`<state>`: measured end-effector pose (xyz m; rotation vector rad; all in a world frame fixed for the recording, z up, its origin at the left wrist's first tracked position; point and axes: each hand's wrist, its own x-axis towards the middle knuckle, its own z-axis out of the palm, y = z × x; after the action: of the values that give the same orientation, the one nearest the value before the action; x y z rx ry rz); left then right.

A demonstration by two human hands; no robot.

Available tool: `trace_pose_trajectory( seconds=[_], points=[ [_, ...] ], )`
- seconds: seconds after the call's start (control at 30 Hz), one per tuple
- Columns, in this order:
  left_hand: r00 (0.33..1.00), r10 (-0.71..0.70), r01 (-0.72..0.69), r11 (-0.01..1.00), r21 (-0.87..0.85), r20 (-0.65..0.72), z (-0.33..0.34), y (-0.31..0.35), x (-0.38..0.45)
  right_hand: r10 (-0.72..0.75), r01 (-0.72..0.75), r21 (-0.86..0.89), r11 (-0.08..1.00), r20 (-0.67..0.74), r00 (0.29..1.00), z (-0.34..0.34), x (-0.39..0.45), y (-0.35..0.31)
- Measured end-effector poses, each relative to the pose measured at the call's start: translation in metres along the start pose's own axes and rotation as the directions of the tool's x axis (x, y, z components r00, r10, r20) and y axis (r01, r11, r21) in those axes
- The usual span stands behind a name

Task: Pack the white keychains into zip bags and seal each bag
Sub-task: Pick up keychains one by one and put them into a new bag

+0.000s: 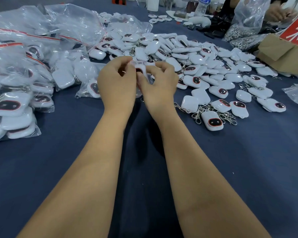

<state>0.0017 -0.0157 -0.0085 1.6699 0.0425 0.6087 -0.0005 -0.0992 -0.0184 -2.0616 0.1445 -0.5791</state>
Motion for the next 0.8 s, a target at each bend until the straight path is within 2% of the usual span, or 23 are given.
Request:
trace_pose_trajectory(
  seconds=[0.03, 0.1, 0.17, 0.2, 0.27, 0.33, 0.4, 0.43, 0.5, 0.57, 0.6, 0.67, 0.73, 0.8],
  points=[
    [0.999, 0.032, -0.032, 0.999, -0.003, -0.017, 0.0, 0.001, -0.002, -0.028, 0.028, -0.142, 0.99, -0.003, 1.0, 0.001, -0.002, 0.001],
    [0.992, 0.123, -0.122, 0.992, 0.008, -0.038, 0.0, 0.002, -0.005, -0.051, 0.087, -0.313, 0.946, 0.12, 0.992, 0.001, -0.003, 0.004],
    [0.981, 0.194, -0.193, 0.981, 0.03, -0.03, 0.001, 0.002, -0.008, -0.072, 0.17, -0.386, 0.907, 0.256, 0.964, 0.002, -0.005, 0.006],
    [0.978, 0.206, -0.205, 0.978, 0.039, -0.02, 0.002, 0.001, -0.009, -0.086, 0.177, -0.354, 0.918, 0.258, 0.962, 0.001, -0.007, 0.004],
    [0.983, 0.185, -0.185, 0.982, 0.036, -0.002, 0.002, 0.0, -0.008, -0.089, 0.127, -0.305, 0.944, 0.137, 0.987, -0.004, -0.007, -0.002],
    [0.99, 0.135, -0.136, 0.99, 0.033, 0.027, 0.003, -0.002, -0.007, -0.068, 0.025, -0.416, 0.909, -0.089, 0.994, -0.013, -0.006, -0.004],
    [0.994, 0.086, -0.09, 0.994, 0.065, 0.064, 0.003, -0.004, -0.006, 0.026, -0.165, -0.515, 0.841, -0.267, 0.963, -0.026, -0.004, -0.003],
    [0.995, 0.069, -0.075, 0.994, 0.083, 0.076, 0.004, -0.005, -0.006, 0.114, -0.252, -0.531, 0.809, -0.278, 0.954, -0.032, -0.004, -0.001],
    [0.995, 0.049, -0.058, 0.992, 0.11, 0.083, 0.003, -0.005, -0.005, 0.269, -0.322, -0.564, 0.76, -0.178, 0.947, -0.039, -0.006, 0.002],
    [0.995, 0.025, -0.037, 0.991, 0.125, 0.094, 0.003, -0.006, -0.004, 0.297, -0.266, -0.595, 0.758, -0.048, 0.954, -0.037, -0.008, 0.003],
    [0.994, 0.008, -0.022, 0.991, 0.129, 0.109, 0.003, -0.006, -0.004, 0.253, -0.204, -0.575, 0.792, 0.006, 0.967, -0.035, -0.008, 0.003],
    [0.99, -0.016, -0.004, 0.99, 0.14, 0.14, 0.005, -0.006, -0.005, 0.099, -0.051, -0.42, 0.906, 0.095, 0.99, -0.028, -0.008, 0.004],
    [0.988, -0.007, -0.015, 0.99, 0.143, 0.156, 0.007, -0.004, -0.008, -0.018, 0.047, -0.242, 0.969, 0.121, 0.993, -0.022, -0.009, 0.001],
    [0.986, 0.011, -0.042, 0.982, 0.182, 0.169, 0.008, -0.003, -0.01, -0.047, 0.071, -0.272, 0.96, 0.095, 0.994, -0.018, -0.006, 0.004]
  ],
)
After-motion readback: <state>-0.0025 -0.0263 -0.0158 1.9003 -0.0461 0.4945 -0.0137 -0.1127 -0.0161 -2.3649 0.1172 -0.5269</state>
